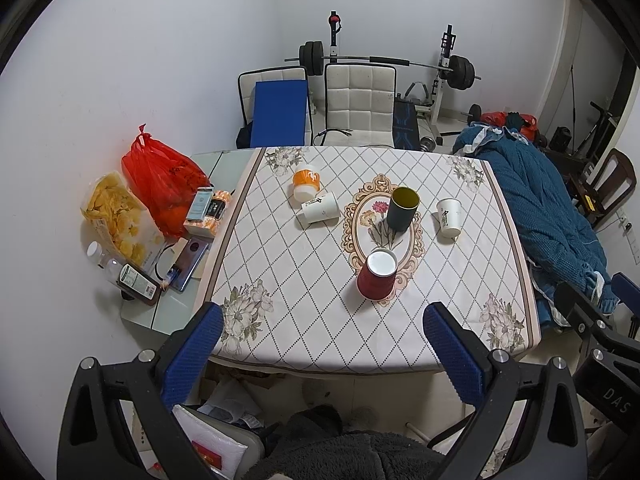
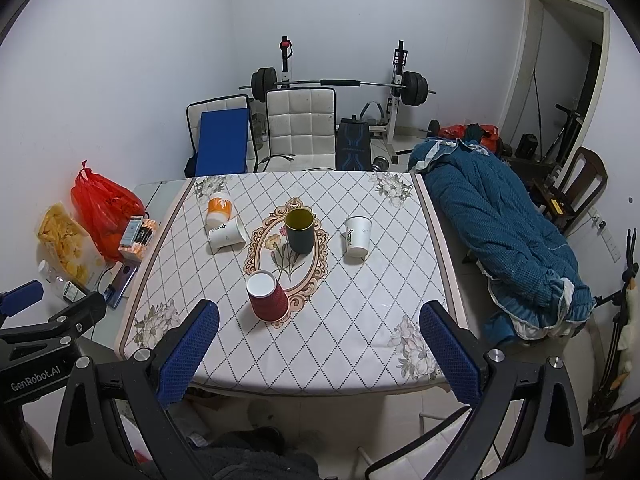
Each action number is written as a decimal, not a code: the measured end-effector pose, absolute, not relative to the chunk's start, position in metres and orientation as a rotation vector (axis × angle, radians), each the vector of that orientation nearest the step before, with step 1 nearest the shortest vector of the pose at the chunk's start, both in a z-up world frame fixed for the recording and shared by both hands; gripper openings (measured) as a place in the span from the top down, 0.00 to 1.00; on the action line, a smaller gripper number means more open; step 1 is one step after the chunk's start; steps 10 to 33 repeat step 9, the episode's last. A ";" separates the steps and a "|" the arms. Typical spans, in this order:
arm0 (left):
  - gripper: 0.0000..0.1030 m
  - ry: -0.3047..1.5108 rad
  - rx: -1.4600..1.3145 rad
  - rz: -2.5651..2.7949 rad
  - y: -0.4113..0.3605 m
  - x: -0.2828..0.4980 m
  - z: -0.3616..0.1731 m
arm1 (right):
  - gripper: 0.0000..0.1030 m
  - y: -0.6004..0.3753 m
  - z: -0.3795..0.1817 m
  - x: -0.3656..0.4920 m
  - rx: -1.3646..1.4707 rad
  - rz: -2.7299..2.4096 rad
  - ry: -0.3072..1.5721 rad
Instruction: Flip cup upside down
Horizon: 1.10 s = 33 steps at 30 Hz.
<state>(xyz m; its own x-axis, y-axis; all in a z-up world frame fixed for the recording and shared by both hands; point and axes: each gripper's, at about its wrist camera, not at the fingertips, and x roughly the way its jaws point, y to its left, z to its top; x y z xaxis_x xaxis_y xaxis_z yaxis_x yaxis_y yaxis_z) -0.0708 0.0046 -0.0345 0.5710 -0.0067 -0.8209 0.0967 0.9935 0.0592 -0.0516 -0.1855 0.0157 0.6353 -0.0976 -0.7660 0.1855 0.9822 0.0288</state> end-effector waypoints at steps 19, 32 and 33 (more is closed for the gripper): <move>0.01 0.955 0.104 -0.063 0.002 -0.077 -0.039 | 0.01 -0.185 0.013 -0.053 0.103 -0.163 0.867; 0.01 0.955 0.104 -0.063 0.002 -0.077 -0.039 | 0.01 -0.185 0.013 -0.053 0.103 -0.163 0.867; 0.01 0.955 0.104 -0.063 0.002 -0.077 -0.039 | 0.01 -0.185 0.013 -0.053 0.103 -0.163 0.867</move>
